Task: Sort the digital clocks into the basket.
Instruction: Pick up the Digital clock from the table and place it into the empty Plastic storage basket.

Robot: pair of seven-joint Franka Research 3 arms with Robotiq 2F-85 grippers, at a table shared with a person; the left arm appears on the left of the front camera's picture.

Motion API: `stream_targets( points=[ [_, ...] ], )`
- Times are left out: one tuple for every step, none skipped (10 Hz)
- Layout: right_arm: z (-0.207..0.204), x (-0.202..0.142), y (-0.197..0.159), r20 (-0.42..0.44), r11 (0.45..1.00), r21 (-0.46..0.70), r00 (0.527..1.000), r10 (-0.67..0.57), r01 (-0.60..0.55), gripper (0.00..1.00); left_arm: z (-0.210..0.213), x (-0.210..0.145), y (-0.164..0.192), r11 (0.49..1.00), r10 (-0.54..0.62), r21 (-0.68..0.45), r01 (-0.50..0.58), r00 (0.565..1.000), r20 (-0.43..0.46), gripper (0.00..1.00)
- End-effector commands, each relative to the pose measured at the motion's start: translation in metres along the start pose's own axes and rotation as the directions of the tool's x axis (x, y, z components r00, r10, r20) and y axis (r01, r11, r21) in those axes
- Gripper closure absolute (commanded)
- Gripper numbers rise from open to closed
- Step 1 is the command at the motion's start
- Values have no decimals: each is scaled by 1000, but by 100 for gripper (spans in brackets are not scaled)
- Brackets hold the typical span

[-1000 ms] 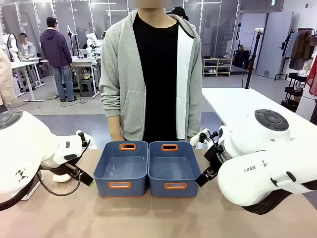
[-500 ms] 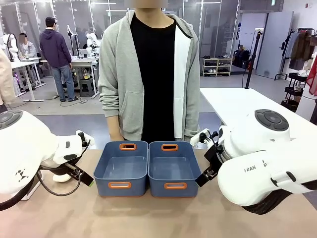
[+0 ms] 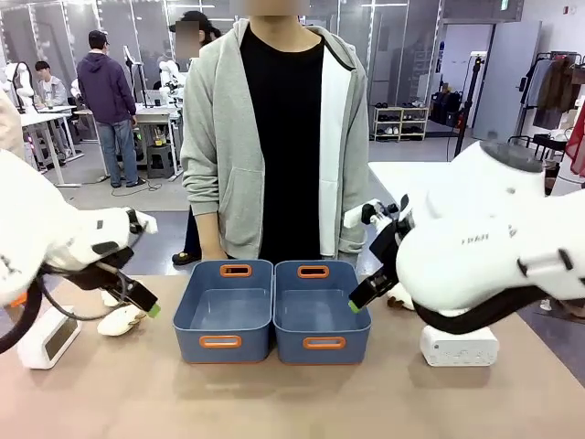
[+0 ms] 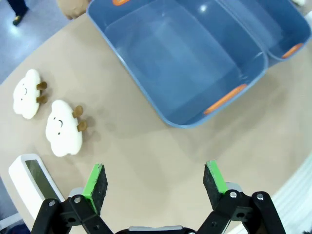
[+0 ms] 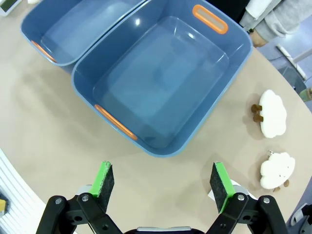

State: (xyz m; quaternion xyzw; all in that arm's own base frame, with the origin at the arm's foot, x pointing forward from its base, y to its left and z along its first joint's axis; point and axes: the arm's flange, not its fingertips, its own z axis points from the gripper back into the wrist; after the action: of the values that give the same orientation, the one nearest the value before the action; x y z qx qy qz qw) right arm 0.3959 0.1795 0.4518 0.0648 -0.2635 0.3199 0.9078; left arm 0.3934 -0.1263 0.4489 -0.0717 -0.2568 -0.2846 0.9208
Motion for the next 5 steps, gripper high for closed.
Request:
stream_targets(
  points=[
    [9,-8,-16,-20,999,35,1000,-8,9,0,20,-8,12,990,26,-136,-20,999,39,0],
    [18,-8,-25,-17,995,93,999,-28,30,0,26,-11,18,983,46,-179,-32,996,71,0],
    [33,-12,-39,6,972,217,995,-97,93,0,36,-20,29,961,92,-267,-71,994,67,0],
    [45,-20,-58,-11,906,393,985,-170,161,0,47,-31,48,929,162,-347,-128,984,69,0],
    [57,-35,-81,8,845,490,969,-248,213,0,65,-50,71,854,226,-496,-155,970,86,0]
  ],
)
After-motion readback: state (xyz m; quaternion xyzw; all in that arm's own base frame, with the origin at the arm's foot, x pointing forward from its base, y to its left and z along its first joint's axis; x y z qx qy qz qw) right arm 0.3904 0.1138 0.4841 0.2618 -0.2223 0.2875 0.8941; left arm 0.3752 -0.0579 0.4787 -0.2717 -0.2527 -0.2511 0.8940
